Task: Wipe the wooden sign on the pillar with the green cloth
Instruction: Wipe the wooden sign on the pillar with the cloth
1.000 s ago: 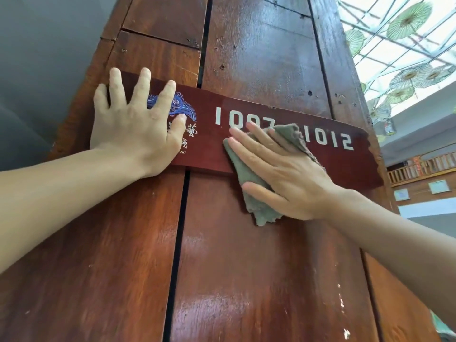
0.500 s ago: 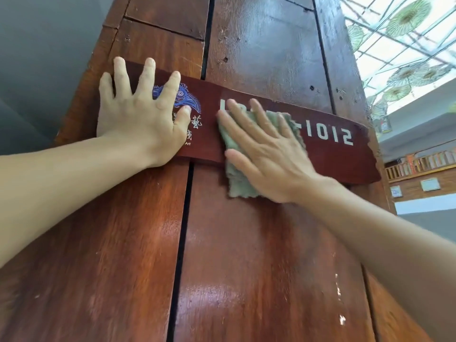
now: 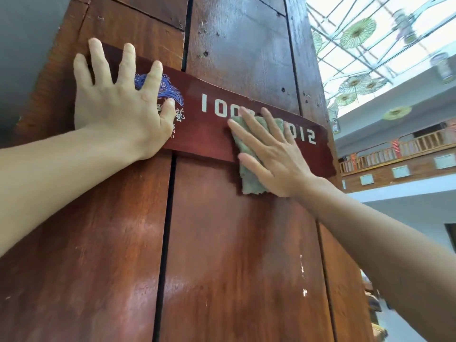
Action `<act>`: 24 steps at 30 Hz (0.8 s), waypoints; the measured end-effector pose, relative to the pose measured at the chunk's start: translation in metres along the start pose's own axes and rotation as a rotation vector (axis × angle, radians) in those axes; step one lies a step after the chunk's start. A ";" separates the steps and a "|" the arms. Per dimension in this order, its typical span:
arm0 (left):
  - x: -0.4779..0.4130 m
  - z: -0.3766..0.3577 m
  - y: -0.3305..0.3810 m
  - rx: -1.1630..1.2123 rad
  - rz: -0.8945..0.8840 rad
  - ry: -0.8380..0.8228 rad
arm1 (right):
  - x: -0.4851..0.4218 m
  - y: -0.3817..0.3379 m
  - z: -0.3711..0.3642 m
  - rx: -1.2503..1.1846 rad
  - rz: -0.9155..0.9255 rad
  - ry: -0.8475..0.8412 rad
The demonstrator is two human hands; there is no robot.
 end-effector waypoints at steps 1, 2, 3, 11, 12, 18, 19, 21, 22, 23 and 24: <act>0.000 0.001 0.000 0.003 0.002 -0.001 | 0.008 0.029 0.001 -0.028 -0.210 -0.031; -0.001 0.001 0.000 0.005 0.004 0.000 | 0.016 0.057 0.002 -0.091 -0.494 -0.070; 0.000 0.002 0.001 0.010 0.005 0.002 | 0.022 0.078 0.001 -0.169 -0.778 -0.109; 0.002 0.004 0.017 0.033 -0.015 0.018 | -0.006 -0.039 -0.001 -0.192 -0.164 0.025; 0.001 0.004 0.017 0.044 -0.024 0.026 | 0.000 -0.051 -0.004 -0.157 -0.035 0.036; 0.001 0.000 0.000 0.100 0.013 0.041 | 0.019 0.091 -0.003 -0.186 -0.662 -0.173; 0.003 0.004 0.003 0.129 0.007 0.064 | 0.029 0.110 -0.004 -0.226 -0.781 -0.183; 0.008 0.006 0.007 0.167 -0.006 0.186 | 0.039 0.120 -0.009 -0.243 -0.818 -0.158; 0.011 0.003 0.007 0.168 -0.010 0.244 | 0.039 0.118 -0.011 -0.244 -0.800 -0.134; 0.011 0.000 0.005 0.155 -0.010 0.258 | 0.037 0.117 -0.012 -0.252 -0.789 -0.108; 0.009 -0.004 0.003 0.150 0.001 0.231 | 0.036 0.116 -0.013 -0.258 -0.785 -0.089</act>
Point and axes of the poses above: each hand's wrist, its own x-axis away from the middle knuckle, its own z-axis out of the back of the hand, y = z × x, the point moved 2 cm from there along -x, towards the middle knuckle, and after that the axes turned 1 degree about z, right-handed, at the moved point
